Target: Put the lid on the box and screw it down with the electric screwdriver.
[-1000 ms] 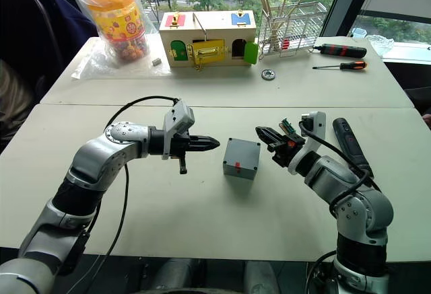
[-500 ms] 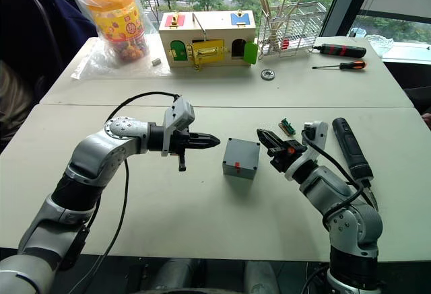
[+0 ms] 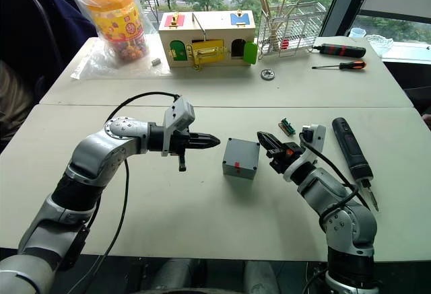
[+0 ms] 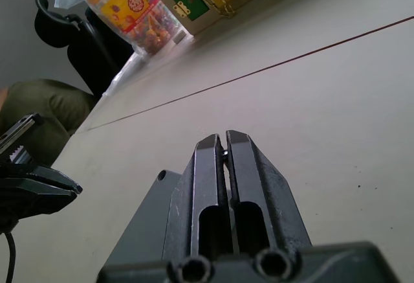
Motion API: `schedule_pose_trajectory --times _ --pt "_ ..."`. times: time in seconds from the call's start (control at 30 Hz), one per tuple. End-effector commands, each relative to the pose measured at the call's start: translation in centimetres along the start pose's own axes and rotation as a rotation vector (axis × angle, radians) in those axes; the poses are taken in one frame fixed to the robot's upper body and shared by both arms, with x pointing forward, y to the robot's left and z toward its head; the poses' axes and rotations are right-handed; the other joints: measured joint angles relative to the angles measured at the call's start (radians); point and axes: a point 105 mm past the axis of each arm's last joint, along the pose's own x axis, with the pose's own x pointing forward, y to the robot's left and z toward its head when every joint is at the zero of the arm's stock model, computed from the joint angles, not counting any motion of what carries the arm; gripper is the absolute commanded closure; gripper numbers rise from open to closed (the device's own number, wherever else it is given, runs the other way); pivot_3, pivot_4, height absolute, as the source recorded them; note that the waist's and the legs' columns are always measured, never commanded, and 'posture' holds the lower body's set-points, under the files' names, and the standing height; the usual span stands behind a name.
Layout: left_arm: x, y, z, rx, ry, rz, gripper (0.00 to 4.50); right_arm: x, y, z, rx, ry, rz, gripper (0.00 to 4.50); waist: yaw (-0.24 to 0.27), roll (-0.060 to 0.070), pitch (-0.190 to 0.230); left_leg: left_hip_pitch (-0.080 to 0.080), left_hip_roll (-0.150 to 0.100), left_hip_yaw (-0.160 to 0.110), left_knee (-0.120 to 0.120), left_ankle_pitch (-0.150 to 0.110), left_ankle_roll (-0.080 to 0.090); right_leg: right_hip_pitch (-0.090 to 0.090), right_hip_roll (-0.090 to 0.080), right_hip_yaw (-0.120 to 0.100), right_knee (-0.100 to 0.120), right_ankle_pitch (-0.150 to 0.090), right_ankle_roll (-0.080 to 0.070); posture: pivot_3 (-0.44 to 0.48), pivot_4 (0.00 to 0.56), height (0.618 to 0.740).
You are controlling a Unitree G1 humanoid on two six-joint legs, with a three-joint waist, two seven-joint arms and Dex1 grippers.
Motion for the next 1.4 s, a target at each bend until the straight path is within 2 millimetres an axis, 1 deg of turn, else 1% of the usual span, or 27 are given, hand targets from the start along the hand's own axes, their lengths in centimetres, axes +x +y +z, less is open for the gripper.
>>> schedule_pose_trajectory --times 0.03,0.13,0.33,0.67,0.87,1.1,1.33,1.37,1.4 --pt "-0.2 -0.1 0.9 0.03 -0.016 -0.004 4.5 -0.1 0.1 0.0 -0.005 -0.007 0.006 4.45 0.0 0.0 0.0 0.0 0.0 0.0 0.0 0.0 0.0 0.0 0.0 0.0 0.0 0.0 0.0 0.0 0.15 0.74" --pt "-0.2 -0.1 0.8 0.03 -0.016 -0.004 4.5 -0.2 0.4 0.0 0.003 -0.008 0.02 4.45 0.0 0.0 0.0 0.0 0.0 0.0 0.0 0.0 0.0 0.0 0.0 0.0 0.0 0.0 0.0 0.0 0.15 0.74" --pt "-0.2 -0.1 0.8 0.028 -0.017 -0.006 4.5 -0.5 0.4 -0.2 0.011 -0.005 0.015 4.45 0.0 0.0 0.0 0.0 0.0 0.0 0.0 0.0 0.0 0.0 0.0 0.0 0.0 0.0 0.0 0.0 0.15 0.74" --pt "-0.1 -0.1 0.7 0.026 -0.017 -0.008 4.5 -0.6 1.2 0.1 0.036 -0.022 0.044 4.45 0.0 0.0 0.0 0.0 0.0 0.0 0.0 0.0 0.0 0.0 0.0 0.0 0.0 0.0 0.0 0.0 0.15 0.74" --pt "0.0 -0.1 0.7 0.024 -0.019 -0.008 4.5 -0.8 1.1 0.1 0.036 -0.021 0.037 4.45 0.0 0.0 0.0 0.0 0.0 0.0 0.0 0.0 0.0 0.0 0.0 0.0 0.0 0.0 0.0 0.0 0.15 0.74" --pt "0.0 -0.1 0.7 0.026 -0.021 -0.007 4.5 -1.0 0.3 -1.1 -0.026 0.036 -0.001 4.45 0.001 0.0 0.0 0.0 0.0 0.0 0.0 0.0 0.0 0.0 0.0 0.0 0.0 0.0 0.0 0.0 0.15 0.74" --pt "0.1 -0.1 0.8 0.026 -0.025 -0.007 4.5 -0.9 0.3 -1.2 -0.088 0.05 0.001 4.45 0.0 0.0 0.0 0.0 0.0 0.0 0.0 0.0 0.0 0.0 0.0 0.0 0.0 0.0 0.0 0.0 0.15 0.74" --pt "0.1 -0.1 0.8 0.026 -0.026 -0.008 4.5 -0.8 0.3 -1.1 -0.101 0.048 0.006 4.22 0.0 0.0 0.0 0.0 0.0 0.0 0.0 0.0 0.0 0.0 0.0 0.0 0.0 0.0 0.0 0.0 0.15 0.74" --pt "0.1 -0.1 0.8 0.026 -0.027 -0.007 4.5 -0.8 0.4 -1.0 -0.113 0.047 0.012 3.9 0.0 0.0 0.0 0.0 0.0 0.0 0.0 0.0 0.0 0.0 0.0 0.0 0.0 0.0 0.0 0.0 0.15 0.74"
